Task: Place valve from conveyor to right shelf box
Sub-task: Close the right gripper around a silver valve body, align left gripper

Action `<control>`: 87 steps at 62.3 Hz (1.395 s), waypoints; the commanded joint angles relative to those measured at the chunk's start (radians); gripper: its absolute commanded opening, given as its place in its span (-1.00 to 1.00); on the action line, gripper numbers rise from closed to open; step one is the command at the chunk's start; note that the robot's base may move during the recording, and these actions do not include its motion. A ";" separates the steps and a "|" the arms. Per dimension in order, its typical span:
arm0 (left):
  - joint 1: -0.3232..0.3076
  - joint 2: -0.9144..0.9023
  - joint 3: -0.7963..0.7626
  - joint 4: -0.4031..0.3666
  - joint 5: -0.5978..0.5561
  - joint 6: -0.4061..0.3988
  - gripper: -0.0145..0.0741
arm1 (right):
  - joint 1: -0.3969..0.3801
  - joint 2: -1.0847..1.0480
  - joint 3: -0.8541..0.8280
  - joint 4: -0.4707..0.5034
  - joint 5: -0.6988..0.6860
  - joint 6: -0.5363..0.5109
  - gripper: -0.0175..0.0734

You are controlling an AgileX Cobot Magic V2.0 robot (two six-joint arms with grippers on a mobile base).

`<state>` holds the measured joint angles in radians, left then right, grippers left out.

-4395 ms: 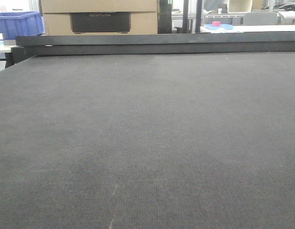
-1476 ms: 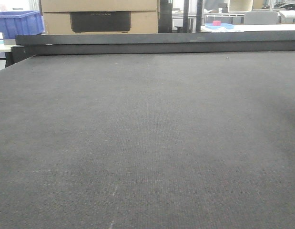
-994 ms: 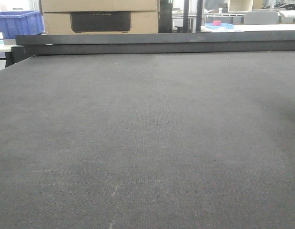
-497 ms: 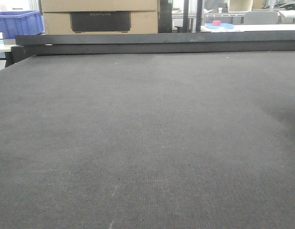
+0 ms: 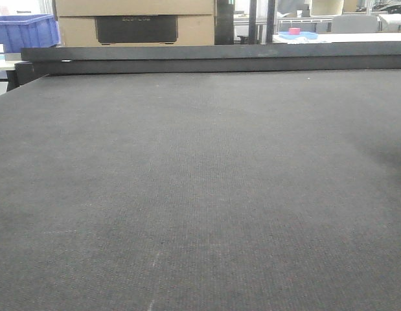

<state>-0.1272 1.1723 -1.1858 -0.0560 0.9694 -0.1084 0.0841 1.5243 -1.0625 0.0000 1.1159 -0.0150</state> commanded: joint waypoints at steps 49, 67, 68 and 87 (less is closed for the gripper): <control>0.161 0.205 -0.007 -0.027 0.183 0.213 0.36 | -0.007 0.000 -0.005 0.013 -0.090 -0.005 -0.98; 0.142 0.318 -0.007 -0.029 0.162 0.292 0.52 | -0.007 0.000 -0.005 0.017 -0.098 -0.005 -0.98; 0.139 0.323 -0.007 -0.029 0.158 0.292 0.52 | -0.007 0.000 -0.005 0.018 -0.098 -0.005 -0.98; 0.093 0.419 -0.007 -0.003 0.113 0.292 0.52 | -0.007 0.000 -0.005 0.023 -0.098 -0.005 -0.98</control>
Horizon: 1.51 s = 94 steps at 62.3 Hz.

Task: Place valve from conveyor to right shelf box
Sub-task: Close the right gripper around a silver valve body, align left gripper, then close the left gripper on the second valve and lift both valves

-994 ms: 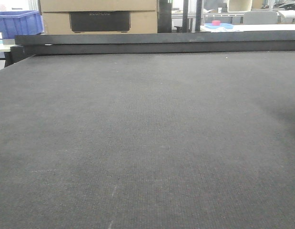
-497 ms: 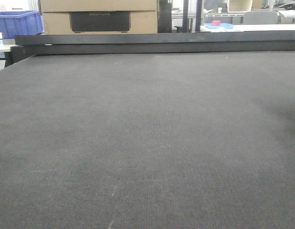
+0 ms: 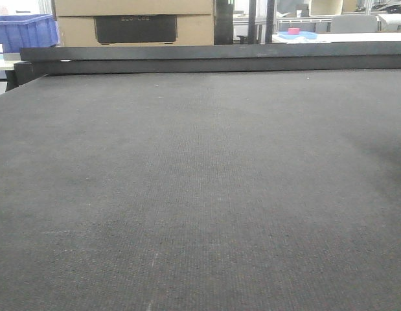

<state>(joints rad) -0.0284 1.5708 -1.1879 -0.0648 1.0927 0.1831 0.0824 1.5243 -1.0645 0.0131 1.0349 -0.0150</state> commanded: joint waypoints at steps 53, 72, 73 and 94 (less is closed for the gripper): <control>-0.005 0.091 -0.003 0.006 -0.041 -0.034 -0.22 | -0.006 0.000 -0.003 0.009 -0.017 -0.005 -0.98; -0.005 0.091 -0.003 0.006 -0.028 -0.034 -0.92 | -0.006 0.000 -0.003 0.012 -0.009 -0.005 -0.98; -0.005 0.091 -0.003 0.006 -0.028 -0.034 -0.92 | -0.006 0.000 -0.003 0.014 -0.007 -0.005 -0.98; -0.005 -0.052 -0.003 -0.016 -0.065 -0.034 -0.92 | -0.006 -0.122 -0.003 0.051 -0.005 -0.005 -0.98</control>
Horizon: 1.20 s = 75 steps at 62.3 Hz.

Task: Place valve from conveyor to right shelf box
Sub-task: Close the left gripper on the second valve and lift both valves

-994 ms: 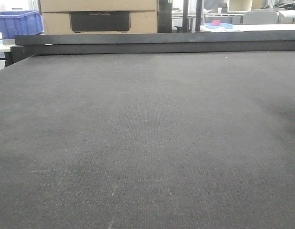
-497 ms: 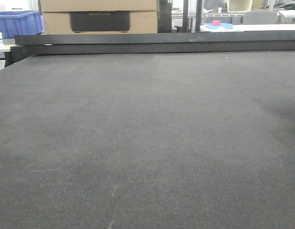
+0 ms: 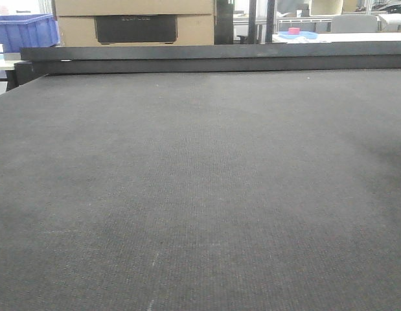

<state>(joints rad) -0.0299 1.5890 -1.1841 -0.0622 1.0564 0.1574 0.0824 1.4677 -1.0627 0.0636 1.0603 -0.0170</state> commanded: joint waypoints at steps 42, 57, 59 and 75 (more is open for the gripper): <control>-0.004 -0.540 0.180 -0.220 -0.456 0.079 -0.92 | -0.006 -0.471 0.047 -0.003 -0.488 -0.003 -0.98; -0.004 -0.735 0.354 -0.220 -0.526 0.079 -0.92 | -0.006 -0.615 0.174 -0.005 -0.572 -0.003 -0.98; -0.004 -0.765 0.374 -0.220 -0.526 0.079 -0.92 | -0.006 -0.632 0.188 -0.005 -0.574 -0.003 -0.98; -0.004 -0.904 0.421 -0.220 -0.517 0.079 -0.92 | -0.006 -0.712 0.228 -0.005 -0.551 -0.003 -0.98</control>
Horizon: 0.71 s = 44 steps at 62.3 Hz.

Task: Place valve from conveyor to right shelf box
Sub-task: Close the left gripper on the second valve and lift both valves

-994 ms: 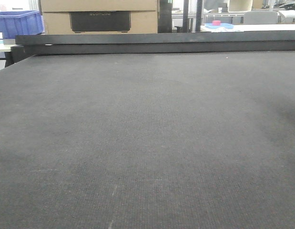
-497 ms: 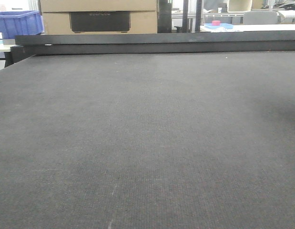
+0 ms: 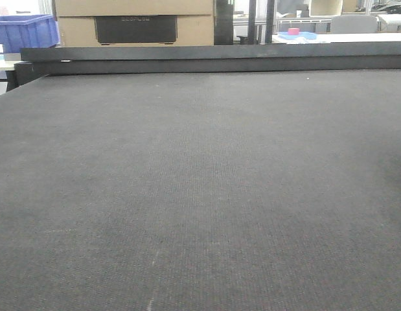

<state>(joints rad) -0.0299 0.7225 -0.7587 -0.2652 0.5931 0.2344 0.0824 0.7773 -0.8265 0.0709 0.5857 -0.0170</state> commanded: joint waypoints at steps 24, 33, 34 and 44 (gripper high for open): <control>-0.004 -0.062 -0.005 -0.017 -0.059 0.002 -0.92 | -0.006 -0.021 -0.008 -0.012 -0.083 -0.003 -0.98; -0.004 -0.062 -0.005 -0.017 -0.059 0.002 -0.92 | -0.006 -0.021 -0.008 -0.012 -0.092 -0.003 -0.98; -0.004 -0.062 -0.005 -0.017 -0.059 0.002 -0.92 | -0.006 -0.021 -0.008 -0.012 -0.092 -0.003 -0.98; -0.004 -0.062 -0.005 -0.017 -0.059 0.002 -0.92 | -0.006 -0.021 -0.008 -0.012 -0.092 -0.003 -0.98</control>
<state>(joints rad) -0.0299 0.6694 -0.7573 -0.2674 0.5888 0.2359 0.0824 0.7689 -0.8265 0.0709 0.5802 -0.0170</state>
